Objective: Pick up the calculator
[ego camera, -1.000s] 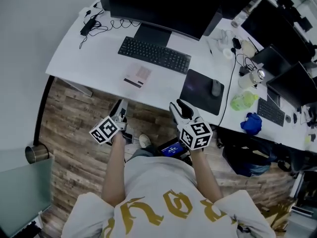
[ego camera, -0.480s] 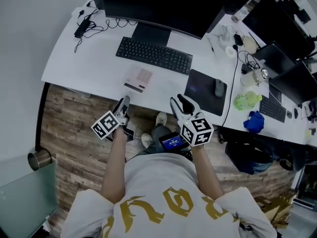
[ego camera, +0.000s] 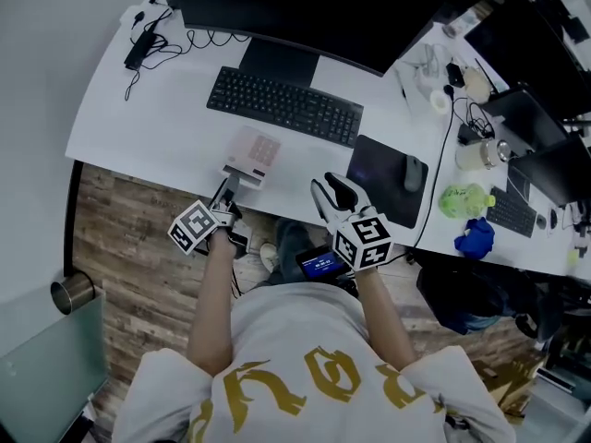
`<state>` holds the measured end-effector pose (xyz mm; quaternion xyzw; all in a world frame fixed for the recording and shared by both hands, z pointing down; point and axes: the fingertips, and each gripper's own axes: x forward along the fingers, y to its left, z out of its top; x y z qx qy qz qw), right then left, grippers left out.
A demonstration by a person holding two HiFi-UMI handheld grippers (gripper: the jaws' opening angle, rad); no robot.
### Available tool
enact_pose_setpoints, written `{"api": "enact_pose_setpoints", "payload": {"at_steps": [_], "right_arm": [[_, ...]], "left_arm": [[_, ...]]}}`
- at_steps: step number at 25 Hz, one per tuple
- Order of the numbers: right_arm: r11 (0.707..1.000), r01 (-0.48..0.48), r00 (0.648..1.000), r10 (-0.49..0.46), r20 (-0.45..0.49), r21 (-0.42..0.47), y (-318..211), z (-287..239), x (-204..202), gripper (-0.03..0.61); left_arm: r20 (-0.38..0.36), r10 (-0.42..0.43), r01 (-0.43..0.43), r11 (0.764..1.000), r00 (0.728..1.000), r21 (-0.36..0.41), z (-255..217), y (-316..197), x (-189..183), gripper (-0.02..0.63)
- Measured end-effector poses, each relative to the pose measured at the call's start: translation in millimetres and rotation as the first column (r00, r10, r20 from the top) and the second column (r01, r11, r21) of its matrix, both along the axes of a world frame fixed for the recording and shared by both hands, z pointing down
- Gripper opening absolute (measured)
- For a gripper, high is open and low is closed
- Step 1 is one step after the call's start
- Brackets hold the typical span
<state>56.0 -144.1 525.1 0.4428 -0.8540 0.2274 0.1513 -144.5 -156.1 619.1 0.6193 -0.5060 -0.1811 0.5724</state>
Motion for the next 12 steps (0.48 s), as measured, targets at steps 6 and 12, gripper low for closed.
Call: {"api": "enact_pose_setpoints", "payload": {"at_steps": [6, 12], "right_arm": [[0.999, 0.000, 1.000, 0.000, 0.007, -0.046, -18.4, 19.3, 9.6, 0.135], [0.997, 0.006, 1.000, -0.004, 0.026, -0.081, -32.9, 34.1, 8.4, 0.133]], "left_arm": [[-0.027, -0.021, 0.020, 0.999, 0.999, -0.036, 11.7, -11.9, 4.8, 0.147], [-0.055, -0.053, 0.050, 0.996, 0.997, -0.070, 18.6, -20.9, 4.9, 0.147]]}}
